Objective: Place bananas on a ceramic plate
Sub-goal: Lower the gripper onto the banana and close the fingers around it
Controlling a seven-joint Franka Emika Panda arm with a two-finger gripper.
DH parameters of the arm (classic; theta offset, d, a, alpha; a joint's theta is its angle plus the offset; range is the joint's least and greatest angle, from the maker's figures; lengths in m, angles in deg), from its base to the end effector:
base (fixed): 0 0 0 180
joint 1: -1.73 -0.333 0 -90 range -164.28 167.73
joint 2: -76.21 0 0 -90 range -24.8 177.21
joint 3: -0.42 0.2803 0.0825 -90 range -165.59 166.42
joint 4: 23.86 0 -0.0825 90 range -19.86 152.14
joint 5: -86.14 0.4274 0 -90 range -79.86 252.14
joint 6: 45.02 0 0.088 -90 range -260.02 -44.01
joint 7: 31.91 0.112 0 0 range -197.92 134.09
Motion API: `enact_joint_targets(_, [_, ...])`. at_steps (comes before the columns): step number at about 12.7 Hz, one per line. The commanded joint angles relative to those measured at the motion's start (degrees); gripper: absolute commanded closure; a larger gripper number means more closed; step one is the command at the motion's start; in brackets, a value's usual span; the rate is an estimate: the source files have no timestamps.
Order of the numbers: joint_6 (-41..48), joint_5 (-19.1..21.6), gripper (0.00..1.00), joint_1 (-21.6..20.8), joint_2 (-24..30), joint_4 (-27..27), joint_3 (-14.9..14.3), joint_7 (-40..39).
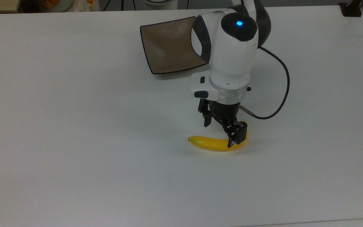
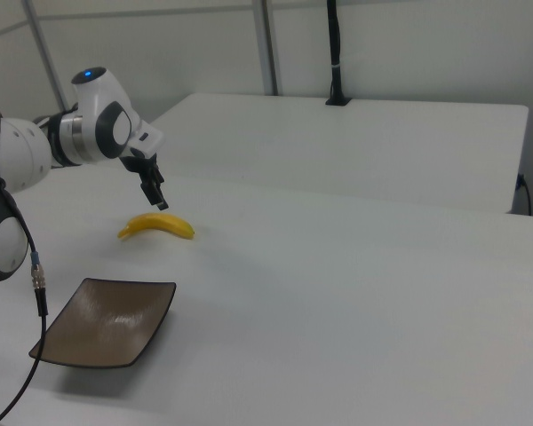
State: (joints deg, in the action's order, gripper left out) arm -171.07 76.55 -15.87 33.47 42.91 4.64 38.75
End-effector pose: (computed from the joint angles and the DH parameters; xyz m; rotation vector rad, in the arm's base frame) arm 0.7485 0.2757 0.3368 -2.7397 1.1591 -0.4110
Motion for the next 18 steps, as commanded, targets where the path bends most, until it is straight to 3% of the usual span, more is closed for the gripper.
enact_joint_targets(1, [-4.8,-1.2,0.00,0.0,-0.3,2.9,0.5,1.7])
enact_joint_targets(16, [-9.6,-4.6,0.00,-0.2,-3.3,5.1,0.9,3.2])
enact_joint_targets(18, [-9.6,-5.8,0.18,-0.2,-3.2,5.1,0.9,3.3])
